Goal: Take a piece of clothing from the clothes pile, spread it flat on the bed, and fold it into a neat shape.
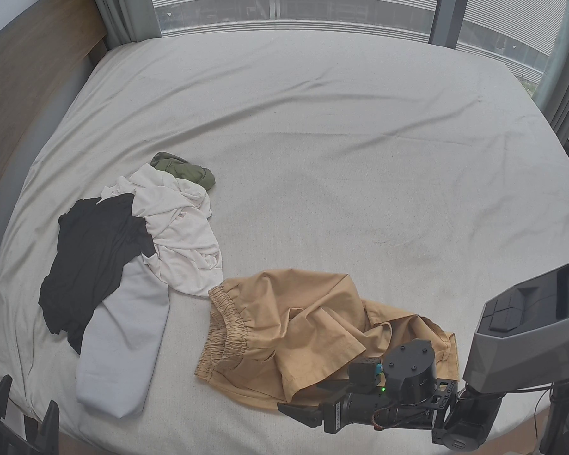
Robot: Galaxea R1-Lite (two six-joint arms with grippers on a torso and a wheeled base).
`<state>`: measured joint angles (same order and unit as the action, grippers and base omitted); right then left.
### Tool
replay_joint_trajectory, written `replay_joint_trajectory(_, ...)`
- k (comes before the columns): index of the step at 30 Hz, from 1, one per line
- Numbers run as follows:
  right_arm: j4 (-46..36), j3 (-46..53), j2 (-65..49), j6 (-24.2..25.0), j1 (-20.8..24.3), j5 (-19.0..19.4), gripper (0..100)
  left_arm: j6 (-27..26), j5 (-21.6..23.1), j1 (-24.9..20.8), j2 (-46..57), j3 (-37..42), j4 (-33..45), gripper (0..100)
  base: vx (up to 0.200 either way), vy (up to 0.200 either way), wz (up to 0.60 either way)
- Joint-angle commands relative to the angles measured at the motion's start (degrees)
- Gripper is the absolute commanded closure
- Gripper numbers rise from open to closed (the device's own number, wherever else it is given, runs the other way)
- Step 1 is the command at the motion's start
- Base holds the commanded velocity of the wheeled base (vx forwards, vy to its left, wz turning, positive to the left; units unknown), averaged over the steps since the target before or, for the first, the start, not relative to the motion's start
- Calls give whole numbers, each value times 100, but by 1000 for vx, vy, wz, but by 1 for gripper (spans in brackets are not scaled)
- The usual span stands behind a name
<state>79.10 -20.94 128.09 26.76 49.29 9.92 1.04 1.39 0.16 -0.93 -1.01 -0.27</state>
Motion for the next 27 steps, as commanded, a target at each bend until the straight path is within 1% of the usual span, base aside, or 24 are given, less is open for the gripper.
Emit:
replay_joint_trajectory(1,-176,231,-311,40,195,-8,0,2,2,2,84,101,0,0,0,0,0)
replay_joint_trajectory(6,-79,126,-302,49,143,-26,0,2,2,2,84,101,0,0,0,0,0)
replay_joint_trajectory(12,-176,-173,-249,49,125,-26,0,2,2,2,93,101,-8,0,0,0,0)
replay_joint_trajectory(27,-167,-384,-12,163,134,-78,0,2,-7,2,84,101,-8,0,0,0,0)
